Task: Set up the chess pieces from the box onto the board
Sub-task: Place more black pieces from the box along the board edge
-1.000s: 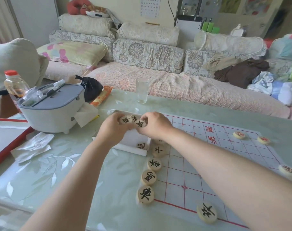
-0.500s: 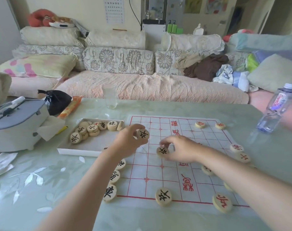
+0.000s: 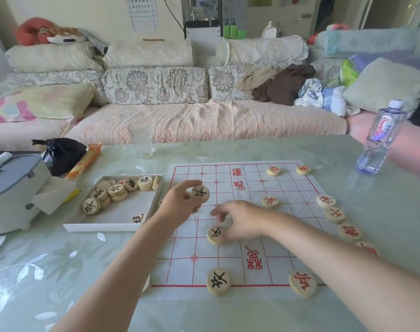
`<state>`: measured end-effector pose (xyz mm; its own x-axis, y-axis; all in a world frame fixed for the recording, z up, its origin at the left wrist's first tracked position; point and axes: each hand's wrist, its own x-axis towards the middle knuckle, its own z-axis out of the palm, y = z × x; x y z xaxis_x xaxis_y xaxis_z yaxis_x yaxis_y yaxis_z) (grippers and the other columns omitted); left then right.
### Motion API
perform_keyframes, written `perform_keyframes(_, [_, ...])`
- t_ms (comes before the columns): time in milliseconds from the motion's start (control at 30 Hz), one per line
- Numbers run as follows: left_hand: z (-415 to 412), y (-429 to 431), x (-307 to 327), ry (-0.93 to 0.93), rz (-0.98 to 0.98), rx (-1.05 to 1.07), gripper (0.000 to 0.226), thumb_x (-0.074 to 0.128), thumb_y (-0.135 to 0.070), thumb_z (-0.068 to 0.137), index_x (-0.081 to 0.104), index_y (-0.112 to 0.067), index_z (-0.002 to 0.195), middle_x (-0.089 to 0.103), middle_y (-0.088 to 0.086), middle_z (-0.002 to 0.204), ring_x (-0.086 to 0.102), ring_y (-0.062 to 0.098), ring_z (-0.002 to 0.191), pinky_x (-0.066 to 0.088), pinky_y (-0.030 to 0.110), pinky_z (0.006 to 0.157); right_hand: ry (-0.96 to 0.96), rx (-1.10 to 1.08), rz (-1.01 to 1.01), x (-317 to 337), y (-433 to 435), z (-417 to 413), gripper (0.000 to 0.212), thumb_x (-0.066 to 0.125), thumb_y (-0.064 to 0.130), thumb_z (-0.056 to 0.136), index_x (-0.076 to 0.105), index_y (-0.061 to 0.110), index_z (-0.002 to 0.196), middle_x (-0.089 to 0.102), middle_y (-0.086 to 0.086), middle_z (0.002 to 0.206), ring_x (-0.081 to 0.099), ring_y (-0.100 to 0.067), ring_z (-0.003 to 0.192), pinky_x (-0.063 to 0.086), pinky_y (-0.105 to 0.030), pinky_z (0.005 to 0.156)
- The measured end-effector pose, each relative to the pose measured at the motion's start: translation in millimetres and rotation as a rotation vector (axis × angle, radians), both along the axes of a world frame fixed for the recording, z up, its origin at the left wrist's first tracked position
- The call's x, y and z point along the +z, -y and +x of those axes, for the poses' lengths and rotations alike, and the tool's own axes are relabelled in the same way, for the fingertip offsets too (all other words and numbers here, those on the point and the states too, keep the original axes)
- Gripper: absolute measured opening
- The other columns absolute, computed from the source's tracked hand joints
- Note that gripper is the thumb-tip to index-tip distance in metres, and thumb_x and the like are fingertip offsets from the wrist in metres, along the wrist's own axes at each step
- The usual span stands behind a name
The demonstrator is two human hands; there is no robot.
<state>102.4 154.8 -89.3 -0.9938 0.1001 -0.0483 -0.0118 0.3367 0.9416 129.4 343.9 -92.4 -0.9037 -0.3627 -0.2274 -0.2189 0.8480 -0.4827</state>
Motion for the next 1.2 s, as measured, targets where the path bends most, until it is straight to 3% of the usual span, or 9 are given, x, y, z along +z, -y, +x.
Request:
perform_keyframes(133, [2,0,-1,0.028,0.029,-0.020,0.037,0.067,-0.008,0.086,0.062,-0.020,0.120,0.066,0.010,0.083,0.063,0.020,0.072,0.057,0.039,0.083,-0.024,-0.087,-0.181,8,-2,-10,0.062,0.071,0.045,0.084,0.048,0.032,0.140,0.057,0.016,0.118,0.052,0.001,0.089,0.039,-0.019,0.073])
perform_keyframes(367, [3,-6,1,0.129,0.186,0.029,0.033,0.075,-0.010,0.080,0.062,-0.007,0.109,0.072,0.011,0.087,0.065,0.019,0.070,0.059,0.031,0.075,-0.217,-0.106,-0.349,5,8,-22,0.064,0.079,0.031,0.080,0.050,0.036,0.137,0.056,0.016,0.119,0.047,0.011,0.069,0.033,-0.013,0.069])
perform_keyframes(633, [-7,-15,-3,0.177,0.191,0.030,0.022,0.067,-0.011,0.087,0.066,-0.005,0.108,0.074,0.011,0.090,0.069,0.018,0.070,0.059,0.025,0.070,-0.274,-0.099,-0.330,1,10,-40,0.043,0.083,0.032,0.076,0.064,0.029,0.115,0.060,0.014,0.106,0.050,0.010,0.071,0.035,-0.015,0.071])
perform_keyframes(667, [-10,-15,-6,0.148,0.130,0.029,0.022,0.065,-0.014,0.088,0.066,-0.007,0.109,0.074,0.008,0.089,0.068,0.017,0.071,0.059,0.026,0.070,-0.275,-0.104,-0.314,-1,8,-44,0.043,0.083,0.035,0.076,0.065,0.029,0.114,0.059,0.012,0.107,0.050,0.008,0.076,0.036,-0.018,0.073])
perform_keyframes(733, [-18,-14,-15,-0.030,-0.218,-0.002,0.025,0.062,-0.022,0.090,0.064,-0.016,0.113,0.071,-0.004,0.095,0.065,0.014,0.078,0.056,0.029,0.074,-0.270,-0.134,-0.251,-6,4,-50,0.045,0.081,0.043,0.077,0.064,0.028,0.116,0.053,0.008,0.113,0.054,-0.004,0.094,0.041,-0.024,0.083])
perform_keyframes(800, [-23,-10,-23,-0.220,-0.609,-0.079,0.031,0.060,-0.022,0.091,0.061,-0.024,0.121,0.065,-0.008,0.111,0.058,0.014,0.100,0.048,0.031,0.088,-0.246,-0.159,-0.157,-12,0,-56,0.048,0.076,0.046,0.080,0.062,0.027,0.122,0.050,0.003,0.120,0.054,-0.016,0.108,0.044,-0.032,0.094])
perform_keyframes(867, [-25,-7,-28,-0.345,-0.843,-0.132,0.036,0.060,-0.027,0.090,0.057,-0.030,0.126,0.058,-0.008,0.123,0.046,0.017,0.116,0.040,0.035,0.098,-0.229,-0.157,-0.093,-19,-4,-59,0.051,0.070,0.050,0.084,0.059,0.026,0.128,0.049,0.002,0.126,0.052,-0.019,0.115,0.043,-0.034,0.098])
perform_keyframes(1033, [-32,-5,-32,-0.367,-1.031,-0.258,0.041,0.059,-0.041,0.088,0.054,-0.033,0.128,0.054,-0.006,0.130,0.042,0.017,0.123,0.031,0.036,0.104,-0.205,-0.120,0.001,-28,-6,-60,0.058,0.064,0.057,0.086,0.054,0.027,0.135,0.049,0.006,0.134,0.051,-0.014,0.121,0.042,-0.031,0.098])
perform_keyframes(1200, [-35,0,-27,-0.386,-0.914,-0.248,0.039,0.060,-0.036,0.088,0.056,-0.029,0.127,0.058,-0.005,0.123,0.046,0.017,0.119,0.037,0.034,0.100,-0.201,-0.123,-0.004,-24,-2,-55,0.058,0.063,0.054,0.088,0.049,0.029,0.138,0.047,0.008,0.130,0.050,-0.007,0.110,0.042,-0.027,0.093])
